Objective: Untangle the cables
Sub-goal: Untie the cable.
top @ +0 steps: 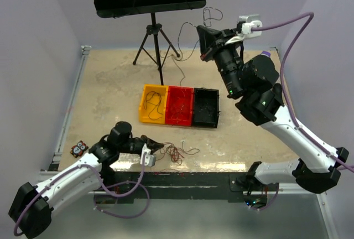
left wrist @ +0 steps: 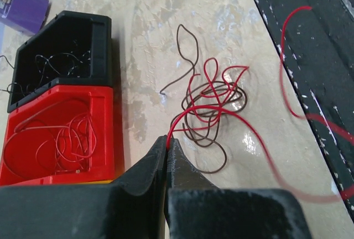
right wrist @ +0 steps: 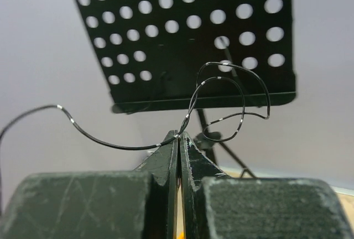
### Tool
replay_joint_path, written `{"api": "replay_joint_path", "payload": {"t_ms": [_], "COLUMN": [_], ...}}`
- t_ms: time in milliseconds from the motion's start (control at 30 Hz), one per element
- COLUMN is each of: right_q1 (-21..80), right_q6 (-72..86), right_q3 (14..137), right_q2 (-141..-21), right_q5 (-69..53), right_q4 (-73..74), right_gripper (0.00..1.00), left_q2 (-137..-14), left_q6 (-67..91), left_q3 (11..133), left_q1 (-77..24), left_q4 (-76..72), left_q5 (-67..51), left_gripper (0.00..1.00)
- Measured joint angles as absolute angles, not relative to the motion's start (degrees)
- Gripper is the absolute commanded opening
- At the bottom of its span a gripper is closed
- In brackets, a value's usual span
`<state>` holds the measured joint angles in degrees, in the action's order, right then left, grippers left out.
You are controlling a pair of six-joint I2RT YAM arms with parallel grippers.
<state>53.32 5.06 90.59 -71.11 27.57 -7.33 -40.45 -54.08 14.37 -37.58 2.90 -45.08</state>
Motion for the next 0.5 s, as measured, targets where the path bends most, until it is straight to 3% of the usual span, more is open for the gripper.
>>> {"api": "replay_joint_path", "payload": {"t_ms": [500], "right_q1": [46.96], "right_q6": [1.15], "right_q3": [85.69], "right_q2": [-74.43], "right_q5": [32.16], "right_q4": [-5.76], "right_gripper": [0.00], "left_q2": [-37.54], "left_q6": [-56.05], "left_q3": [14.13], "left_q1": [-37.58], "left_q4": [3.97], "left_q5": [-44.56], "left_gripper": [0.00]}}
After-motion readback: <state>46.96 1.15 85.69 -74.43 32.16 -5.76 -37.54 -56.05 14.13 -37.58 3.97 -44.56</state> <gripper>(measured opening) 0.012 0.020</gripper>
